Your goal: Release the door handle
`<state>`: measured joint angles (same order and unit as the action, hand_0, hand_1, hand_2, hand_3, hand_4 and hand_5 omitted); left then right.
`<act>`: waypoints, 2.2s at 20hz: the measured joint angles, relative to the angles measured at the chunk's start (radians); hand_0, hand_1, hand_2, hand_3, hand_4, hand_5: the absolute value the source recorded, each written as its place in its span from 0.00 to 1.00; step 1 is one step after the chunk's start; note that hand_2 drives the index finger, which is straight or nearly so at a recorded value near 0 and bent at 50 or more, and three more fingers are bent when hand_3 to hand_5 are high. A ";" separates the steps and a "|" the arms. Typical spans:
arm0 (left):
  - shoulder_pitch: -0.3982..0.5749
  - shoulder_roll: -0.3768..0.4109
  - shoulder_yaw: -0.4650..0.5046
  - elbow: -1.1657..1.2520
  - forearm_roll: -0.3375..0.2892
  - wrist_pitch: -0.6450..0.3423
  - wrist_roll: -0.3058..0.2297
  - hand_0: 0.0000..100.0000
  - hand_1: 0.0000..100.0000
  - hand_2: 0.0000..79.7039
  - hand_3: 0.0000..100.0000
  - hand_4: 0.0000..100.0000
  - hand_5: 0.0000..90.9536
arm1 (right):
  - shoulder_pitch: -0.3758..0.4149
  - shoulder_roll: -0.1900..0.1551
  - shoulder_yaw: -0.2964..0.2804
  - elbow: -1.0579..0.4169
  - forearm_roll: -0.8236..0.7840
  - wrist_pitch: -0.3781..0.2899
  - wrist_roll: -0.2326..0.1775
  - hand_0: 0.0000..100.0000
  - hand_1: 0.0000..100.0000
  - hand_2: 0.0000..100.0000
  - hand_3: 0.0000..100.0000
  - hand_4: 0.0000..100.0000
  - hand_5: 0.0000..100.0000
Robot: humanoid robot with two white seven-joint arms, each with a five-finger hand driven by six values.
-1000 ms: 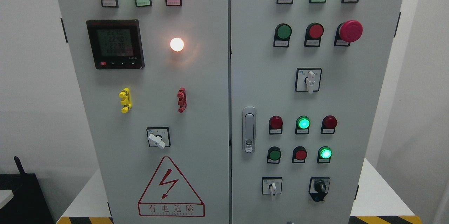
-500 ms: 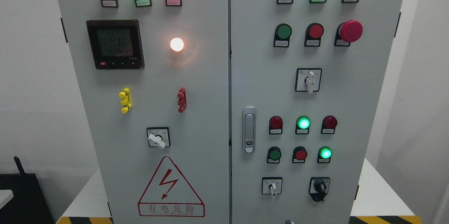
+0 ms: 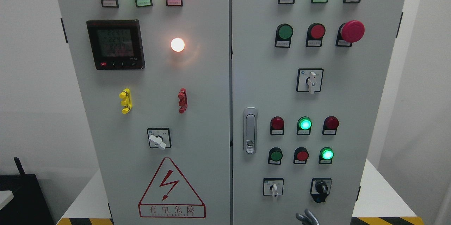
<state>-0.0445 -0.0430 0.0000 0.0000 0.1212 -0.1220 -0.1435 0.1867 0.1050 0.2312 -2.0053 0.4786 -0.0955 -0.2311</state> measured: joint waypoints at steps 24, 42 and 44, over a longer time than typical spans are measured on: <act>0.000 0.000 0.000 0.000 0.000 0.000 0.000 0.12 0.39 0.00 0.00 0.00 0.00 | -0.343 0.025 0.085 0.214 0.946 0.235 0.006 0.30 0.26 0.00 1.00 0.93 0.99; 0.000 0.000 0.000 0.000 0.000 -0.001 0.000 0.12 0.39 0.00 0.00 0.00 0.00 | -0.466 0.033 0.106 0.301 0.994 0.289 0.063 0.32 0.25 0.00 1.00 0.94 0.99; 0.000 0.000 0.000 0.000 0.000 0.000 0.000 0.12 0.39 0.00 0.00 0.00 0.00 | -0.468 0.034 0.106 0.304 0.994 0.290 0.069 0.32 0.25 0.00 1.00 0.94 0.99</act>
<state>-0.0446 -0.0430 0.0000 0.0000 0.1212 -0.1224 -0.1435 -0.2811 0.1385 0.3376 -1.7010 1.4722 0.1940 -0.1624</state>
